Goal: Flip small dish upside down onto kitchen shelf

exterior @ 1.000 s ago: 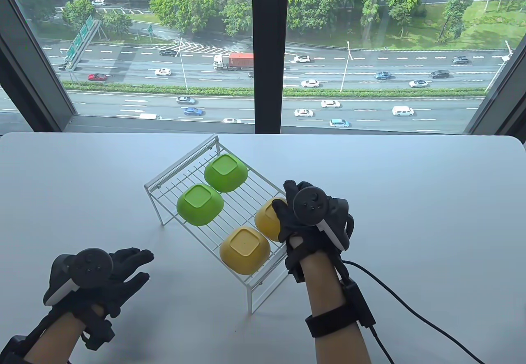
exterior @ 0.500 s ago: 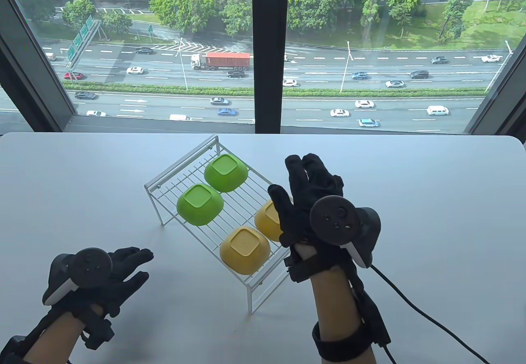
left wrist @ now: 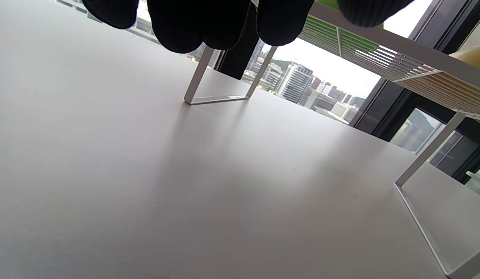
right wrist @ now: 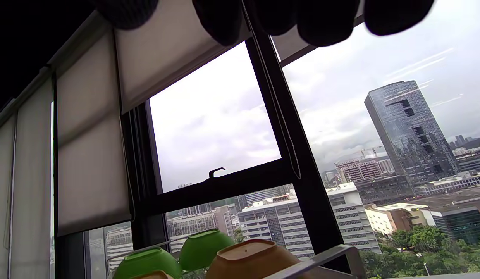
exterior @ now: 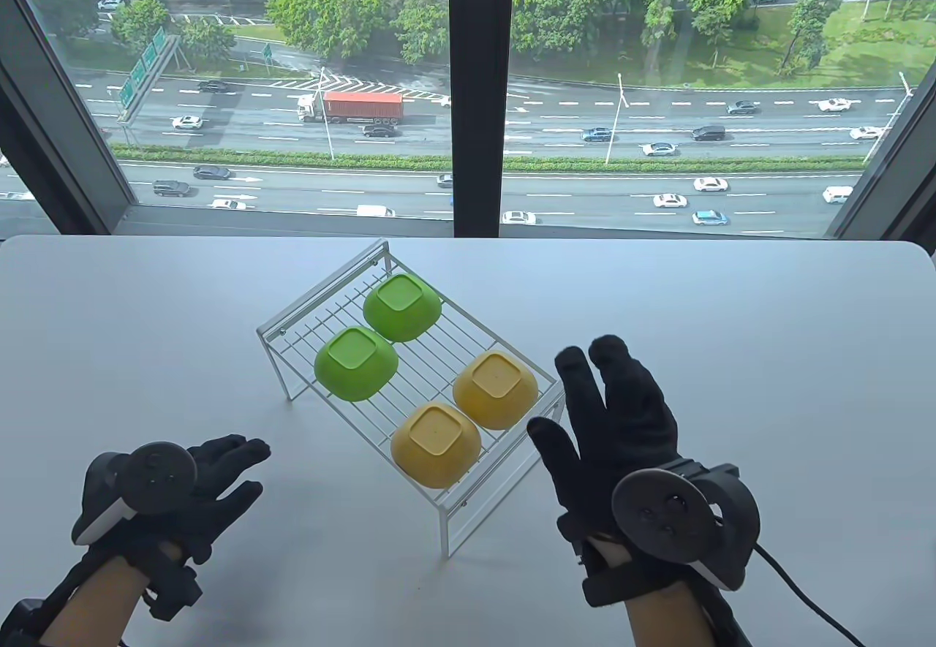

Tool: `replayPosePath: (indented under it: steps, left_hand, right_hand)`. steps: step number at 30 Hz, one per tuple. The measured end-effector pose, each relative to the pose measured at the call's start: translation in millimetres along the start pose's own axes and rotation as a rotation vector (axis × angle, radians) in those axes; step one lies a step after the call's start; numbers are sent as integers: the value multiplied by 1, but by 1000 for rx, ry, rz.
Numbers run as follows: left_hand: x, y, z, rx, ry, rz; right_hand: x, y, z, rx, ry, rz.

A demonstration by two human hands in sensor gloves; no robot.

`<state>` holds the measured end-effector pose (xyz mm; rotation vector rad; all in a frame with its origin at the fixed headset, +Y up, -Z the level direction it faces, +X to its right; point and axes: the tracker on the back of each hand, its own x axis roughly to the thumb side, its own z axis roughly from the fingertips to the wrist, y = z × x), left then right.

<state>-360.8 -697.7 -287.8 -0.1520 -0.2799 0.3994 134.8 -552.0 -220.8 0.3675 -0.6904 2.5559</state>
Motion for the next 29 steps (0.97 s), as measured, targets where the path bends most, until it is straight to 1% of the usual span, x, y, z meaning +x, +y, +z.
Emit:
replayPosePath:
  steps: [2, 4, 7, 8, 10, 12, 14, 15, 20, 23, 25, 26, 29]
  left_hand:
    - [0, 0, 0, 0, 2, 1]
    - [0, 1, 0, 6, 5, 4]
    - [0, 1, 0, 17, 8, 9]
    - [0, 1, 0, 19, 10, 7]
    - [0, -1, -1, 19, 13, -3]
    - [0, -2, -2, 18, 13, -6]
    - [-1, -3, -3, 20, 15, -12]
    - [-1, -4, -3, 19, 17, -17]
    - [0, -6, -2, 32, 37, -38]
    - [1, -6, -2, 41, 43, -56]
    - [2, -7, -2, 55, 39, -67]
    - [3, -7, -2, 64, 32, -87]
    - [5, -9, -2, 58, 23, -149]
  right_hand:
    - [-21, 13, 14, 61, 29, -8]
    - [-46, 29, 23, 117, 78, -64]
    - [-74, 50, 34, 173, 156, -85]
    - [-82, 58, 36, 209, 178, -86]
    - [-87, 69, 37, 275, 203, -84]
    - [-90, 82, 38, 325, 203, -33]
    - [-96, 96, 40, 404, 230, 16]
    - [-101, 103, 42, 478, 248, 25]
    - [-125, 114, 49, 584, 311, -16]
    - [-127, 117, 51, 646, 338, -12]
    - [-124, 117, 52, 660, 336, -20]
    - [-123, 116, 52, 651, 329, -17]
    - [-120, 114, 53, 649, 319, -19]
